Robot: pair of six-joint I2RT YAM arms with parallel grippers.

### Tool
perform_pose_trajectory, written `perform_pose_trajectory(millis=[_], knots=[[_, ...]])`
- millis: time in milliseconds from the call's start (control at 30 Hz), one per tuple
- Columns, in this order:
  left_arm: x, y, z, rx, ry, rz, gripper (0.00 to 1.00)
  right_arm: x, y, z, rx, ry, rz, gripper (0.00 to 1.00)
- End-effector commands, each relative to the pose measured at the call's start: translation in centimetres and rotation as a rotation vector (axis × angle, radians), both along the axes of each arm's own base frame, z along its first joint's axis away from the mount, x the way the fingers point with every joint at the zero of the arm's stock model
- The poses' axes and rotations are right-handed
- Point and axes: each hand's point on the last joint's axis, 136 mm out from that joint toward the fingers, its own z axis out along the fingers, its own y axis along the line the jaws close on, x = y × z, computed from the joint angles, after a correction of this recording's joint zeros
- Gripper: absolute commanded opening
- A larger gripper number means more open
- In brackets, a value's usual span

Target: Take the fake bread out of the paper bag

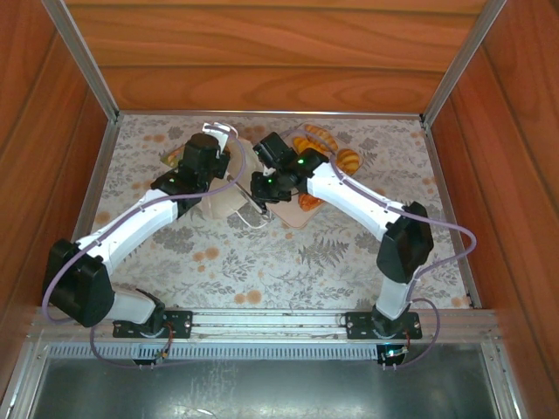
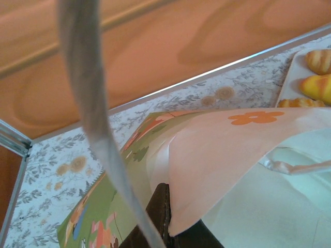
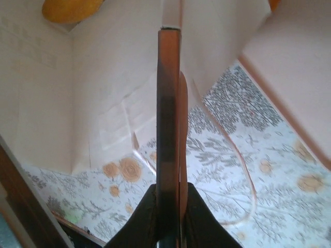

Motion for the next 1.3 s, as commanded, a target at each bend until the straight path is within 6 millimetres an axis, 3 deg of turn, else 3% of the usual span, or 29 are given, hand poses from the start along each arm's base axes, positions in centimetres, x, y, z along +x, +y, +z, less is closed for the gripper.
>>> perform_pose_trajectory(millis=[0,333,500,700,933,1267], knots=[[1.0,0.9,1.4,0.000,-0.035,0.074,0.00,-1.6,-1.5,2.9,-0.027,-0.064,0.050,0.07],[2.2,2.7,0.9,0.044,-0.027,0.150,0.00,-7.5,-8.0,4.2,-0.096,-0.065,0.041,0.05],[2.5,3.7,0.2,0.075,-0.013,0.178,0.00,-9.4,-11.2,4.8,-0.113,-0.080,-0.013,0.05],[2.4,5.1,0.1,0.105,-0.010,0.217,0.00,-10.3,-15.9,2.4,-0.286,-0.096,-0.130,0.04],[2.0,5.7,0.7,0.083,-0.025,0.223,0.00,-9.7,-16.3,-2.1,-0.359,-0.132,-0.136,0.04],[1.5,4.9,0.8,-0.005,-0.031,0.189,0.00,-8.1,-17.3,-6.0,-0.430,-0.190,-0.197,0.04]])
